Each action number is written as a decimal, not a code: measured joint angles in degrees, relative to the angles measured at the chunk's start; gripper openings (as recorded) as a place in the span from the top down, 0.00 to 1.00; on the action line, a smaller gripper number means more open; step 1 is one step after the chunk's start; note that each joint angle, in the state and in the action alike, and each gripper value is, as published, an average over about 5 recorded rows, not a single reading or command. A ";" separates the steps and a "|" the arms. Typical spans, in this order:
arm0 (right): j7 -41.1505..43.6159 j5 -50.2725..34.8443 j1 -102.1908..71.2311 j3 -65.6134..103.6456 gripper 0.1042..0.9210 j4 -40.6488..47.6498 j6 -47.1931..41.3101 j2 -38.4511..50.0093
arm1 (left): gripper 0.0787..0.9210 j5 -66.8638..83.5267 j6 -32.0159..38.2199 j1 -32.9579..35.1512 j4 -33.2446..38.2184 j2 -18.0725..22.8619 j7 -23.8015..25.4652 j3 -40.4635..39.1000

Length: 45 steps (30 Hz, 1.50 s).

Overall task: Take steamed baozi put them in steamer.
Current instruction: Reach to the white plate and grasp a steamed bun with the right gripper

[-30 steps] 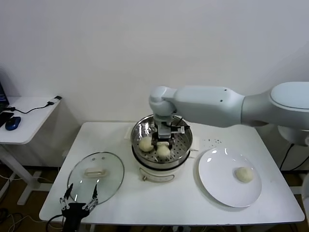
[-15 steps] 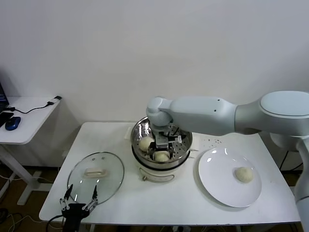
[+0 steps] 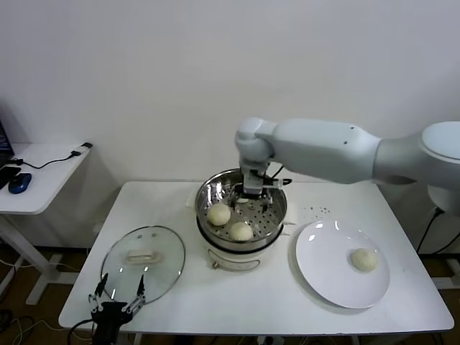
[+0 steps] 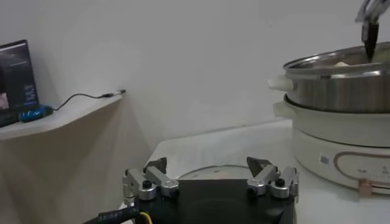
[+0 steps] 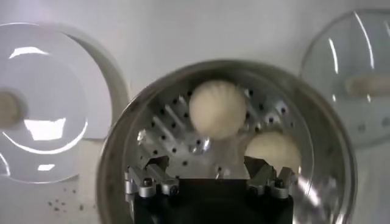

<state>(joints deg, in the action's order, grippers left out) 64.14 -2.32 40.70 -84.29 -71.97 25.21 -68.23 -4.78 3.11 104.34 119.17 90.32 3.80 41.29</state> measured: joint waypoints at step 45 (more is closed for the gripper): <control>-5.13 -7.26 -25.88 10.58 0.12 3.01 -37.72 38.54 | 0.12 -1.06 0.04 1.65 1.08 0.63 -0.17 -0.56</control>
<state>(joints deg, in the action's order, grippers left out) 59.01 -9.58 14.82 -73.71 -68.96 -12.51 -29.69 -5.84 3.15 105.99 120.25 90.95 3.62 40.74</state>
